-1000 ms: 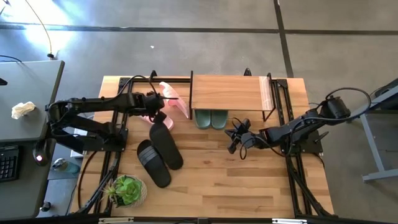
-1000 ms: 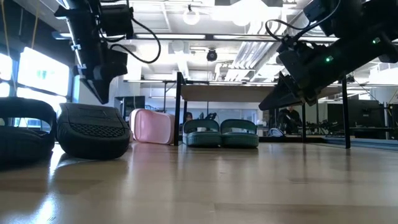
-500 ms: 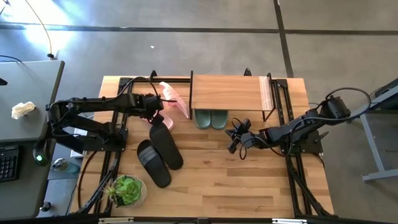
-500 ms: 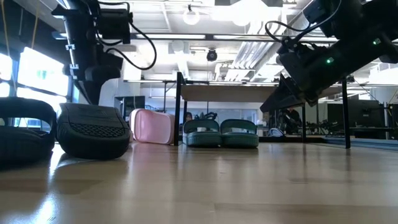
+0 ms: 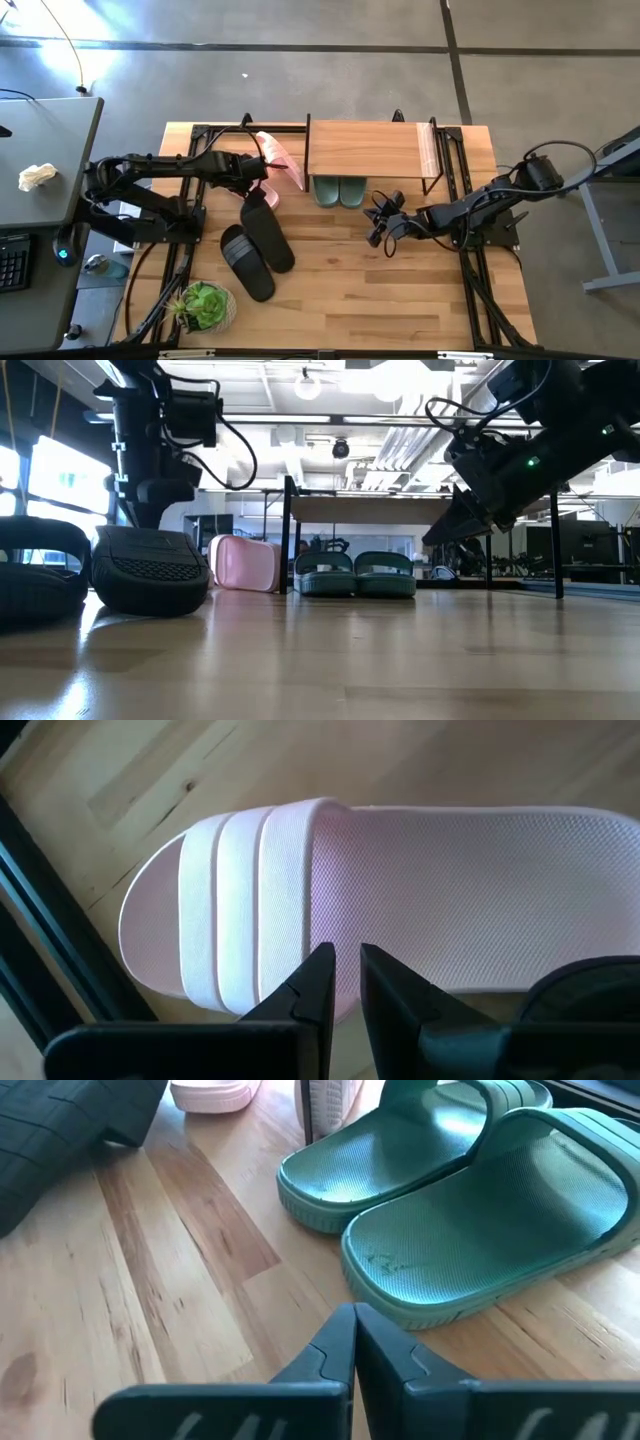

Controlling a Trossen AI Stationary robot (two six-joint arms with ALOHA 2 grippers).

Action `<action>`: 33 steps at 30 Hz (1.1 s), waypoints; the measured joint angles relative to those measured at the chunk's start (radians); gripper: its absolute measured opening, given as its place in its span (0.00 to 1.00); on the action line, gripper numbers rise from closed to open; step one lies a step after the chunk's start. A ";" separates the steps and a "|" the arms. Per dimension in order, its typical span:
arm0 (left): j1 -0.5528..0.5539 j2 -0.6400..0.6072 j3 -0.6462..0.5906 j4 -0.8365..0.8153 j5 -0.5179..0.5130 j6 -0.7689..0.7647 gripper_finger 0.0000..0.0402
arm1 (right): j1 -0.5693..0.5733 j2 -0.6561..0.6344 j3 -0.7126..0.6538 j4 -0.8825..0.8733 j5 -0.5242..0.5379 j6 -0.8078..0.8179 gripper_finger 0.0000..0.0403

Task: Pick and place slides into the shelf
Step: Put the left pink slide under the shelf

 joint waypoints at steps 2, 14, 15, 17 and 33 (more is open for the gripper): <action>0.000 0.000 0.000 0.000 0.000 0.000 0.10 | 0.000 0.000 0.000 -0.002 0.000 0.000 0.00; 0.000 0.000 0.000 -0.011 0.000 0.055 0.10 | 0.000 0.000 0.000 -0.002 0.000 -0.018 0.00; 0.000 0.000 0.000 -0.018 -0.002 0.055 0.10 | 0.000 0.000 0.000 -0.002 0.000 -0.018 0.01; 0.000 0.000 0.000 -0.039 -0.028 0.056 0.10 | 0.000 0.000 0.000 -0.002 0.001 -0.016 0.02; 0.000 0.005 0.000 -0.048 -0.083 0.002 0.50 | 0.000 0.000 0.000 -0.008 0.023 -0.026 0.14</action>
